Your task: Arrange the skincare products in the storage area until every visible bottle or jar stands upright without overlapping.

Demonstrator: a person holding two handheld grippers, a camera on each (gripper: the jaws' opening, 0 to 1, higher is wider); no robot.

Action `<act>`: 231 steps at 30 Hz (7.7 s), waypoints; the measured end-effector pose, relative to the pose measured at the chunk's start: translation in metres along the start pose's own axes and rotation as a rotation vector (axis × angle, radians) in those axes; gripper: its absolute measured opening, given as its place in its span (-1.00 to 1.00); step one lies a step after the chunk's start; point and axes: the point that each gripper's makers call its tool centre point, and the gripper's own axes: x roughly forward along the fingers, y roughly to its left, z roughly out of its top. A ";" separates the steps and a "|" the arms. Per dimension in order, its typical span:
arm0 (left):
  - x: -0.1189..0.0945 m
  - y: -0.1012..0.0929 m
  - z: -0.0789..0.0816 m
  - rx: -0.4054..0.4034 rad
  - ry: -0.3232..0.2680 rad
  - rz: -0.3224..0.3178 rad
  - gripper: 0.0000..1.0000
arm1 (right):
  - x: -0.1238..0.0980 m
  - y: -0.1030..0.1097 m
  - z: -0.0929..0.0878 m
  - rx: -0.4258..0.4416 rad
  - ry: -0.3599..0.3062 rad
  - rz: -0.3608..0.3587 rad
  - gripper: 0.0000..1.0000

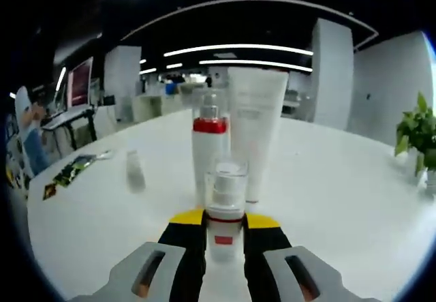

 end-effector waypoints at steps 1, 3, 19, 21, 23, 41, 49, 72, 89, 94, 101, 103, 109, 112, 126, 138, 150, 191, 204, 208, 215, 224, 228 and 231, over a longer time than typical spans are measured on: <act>0.000 0.000 0.000 -0.001 -0.002 -0.001 -0.65 | 0.002 -0.001 0.001 0.000 0.000 -0.003 -0.71; 0.000 -0.001 0.001 -0.002 -0.003 -0.003 -0.65 | 0.006 -0.002 0.002 -0.008 0.002 -0.012 -0.71; 0.000 -0.001 0.000 0.004 -0.002 -0.001 -0.68 | 0.027 -0.015 0.009 0.038 0.044 -0.106 -0.71; 0.000 -0.001 0.000 0.005 -0.002 0.000 -0.68 | 0.028 -0.016 0.009 0.041 0.050 -0.122 -0.70; 0.000 0.000 0.000 0.004 -0.001 0.002 -0.68 | 0.028 -0.016 0.009 0.036 0.057 -0.131 -0.70; 0.000 0.002 0.000 0.006 -0.002 0.009 -0.74 | 0.026 -0.021 0.006 0.088 0.070 -0.133 -0.57; -0.001 0.002 0.000 0.015 0.000 0.015 -0.75 | 0.003 0.004 -0.008 0.118 0.108 -0.096 -0.57; 0.000 0.007 -0.013 0.031 0.049 0.041 -0.84 | 0.103 0.180 0.021 -0.330 0.263 0.490 -0.22; -0.002 0.014 -0.023 0.007 0.078 0.063 -0.88 | 0.138 0.220 0.008 -0.456 0.418 0.556 -0.46; -0.001 0.013 -0.024 0.011 0.080 0.057 -0.88 | 0.135 0.220 -0.001 -0.487 0.448 0.569 -0.65; -0.002 0.019 -0.025 -0.009 0.071 0.072 -0.89 | 0.122 0.216 0.002 -0.466 0.439 0.569 -0.69; -0.004 0.022 -0.025 -0.017 0.067 0.083 -0.89 | 0.116 0.218 0.006 -0.436 0.422 0.579 -0.69; -0.004 0.023 -0.024 -0.029 0.061 0.087 -0.89 | 0.079 0.221 0.013 -0.332 0.354 0.635 -0.69; -0.004 0.023 -0.023 -0.032 0.058 0.088 -0.88 | 0.058 0.221 0.014 -0.268 0.325 0.653 -0.69; -0.009 0.029 -0.010 -0.044 -0.007 0.109 -0.82 | -0.048 0.240 0.013 -0.127 0.236 0.775 -0.69; -0.021 0.033 0.022 -0.271 -0.145 0.066 -0.61 | -0.105 0.248 0.059 -0.055 0.049 0.842 -0.69; -0.041 0.018 0.078 -0.654 -0.464 -0.081 -0.12 | -0.142 0.259 0.076 -0.125 -0.056 0.922 -0.69; -0.050 0.000 0.088 -0.832 -0.559 -0.326 -0.67 | -0.190 0.304 0.067 -0.589 -0.162 1.045 -0.65; -0.059 -0.009 0.095 -0.695 -0.601 -0.353 -0.68 | -0.202 0.286 0.058 -0.545 -0.037 1.234 -0.56; -0.062 -0.020 0.098 -0.608 -0.607 -0.390 -0.68 | -0.207 0.281 0.055 -0.496 0.010 1.293 -0.55; -0.060 -0.041 0.099 -0.538 -0.575 -0.467 -0.68 | -0.228 0.278 0.039 -0.489 0.119 1.430 -0.61; -0.047 -0.033 0.093 -0.624 -0.520 -0.427 -0.65 | -0.213 0.276 0.035 -0.373 0.148 1.300 -0.65; -0.030 -0.026 0.089 -0.689 -0.467 -0.353 -0.61 | -0.199 0.274 0.026 -0.396 0.148 1.153 -0.66; -0.024 -0.026 0.087 -0.702 -0.436 -0.308 -0.57 | -0.192 0.268 0.024 -0.457 0.138 1.038 -0.66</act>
